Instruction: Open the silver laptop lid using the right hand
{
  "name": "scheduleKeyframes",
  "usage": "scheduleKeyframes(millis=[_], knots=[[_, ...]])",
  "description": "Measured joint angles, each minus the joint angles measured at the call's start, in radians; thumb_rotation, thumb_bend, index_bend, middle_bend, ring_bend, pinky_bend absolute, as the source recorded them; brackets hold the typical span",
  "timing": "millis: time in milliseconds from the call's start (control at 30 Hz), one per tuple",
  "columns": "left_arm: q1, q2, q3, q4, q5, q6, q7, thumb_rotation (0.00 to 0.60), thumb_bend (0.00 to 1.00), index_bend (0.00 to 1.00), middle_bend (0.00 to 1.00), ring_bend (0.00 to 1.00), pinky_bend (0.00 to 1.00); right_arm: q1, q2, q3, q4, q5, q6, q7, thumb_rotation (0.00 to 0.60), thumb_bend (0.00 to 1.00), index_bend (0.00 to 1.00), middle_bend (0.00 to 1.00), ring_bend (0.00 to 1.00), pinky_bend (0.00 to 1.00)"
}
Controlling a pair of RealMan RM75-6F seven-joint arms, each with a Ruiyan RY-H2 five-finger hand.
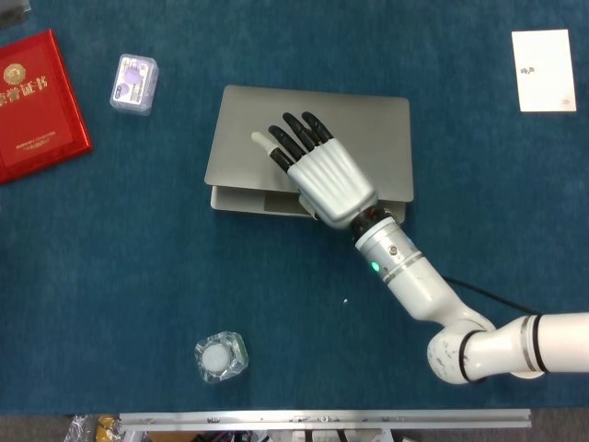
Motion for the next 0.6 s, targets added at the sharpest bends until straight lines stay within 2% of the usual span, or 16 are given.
scheduleKeyframes(millis=[167,333,467,600], knots=[[-0.023,-0.004,0.01,0.002,0.025,-0.02,-0.016,0.539,0.42,0.3,0.21,0.1,0.14,0.01,0.003,0.005,-0.01,0.008,0.008,-0.02,0.6,0.27,0.09,0.13,0.01,0.11],[-0.058,-0.012,0.021,0.005,0.062,-0.044,-0.021,0.517,0.42,0.3,0.19,0.1,0.14,0.02,0.004,0.01,-0.015,0.017,0.015,-0.031,0.6,0.27,0.09,0.13,0.01,0.11],[-0.087,-0.018,0.03,0.006,0.082,-0.07,-0.034,0.395,0.42,0.29,0.16,0.1,0.14,0.025,0.005,0.01,-0.014,0.021,0.02,-0.035,0.6,0.27,0.09,0.13,0.01,0.11],[-0.119,-0.027,0.043,0.008,0.113,-0.098,-0.04,0.351,0.42,0.27,0.15,0.1,0.14,0.029,0.009,0.014,-0.017,0.025,0.025,-0.038,0.6,0.27,0.09,0.13,0.01,0.11]])
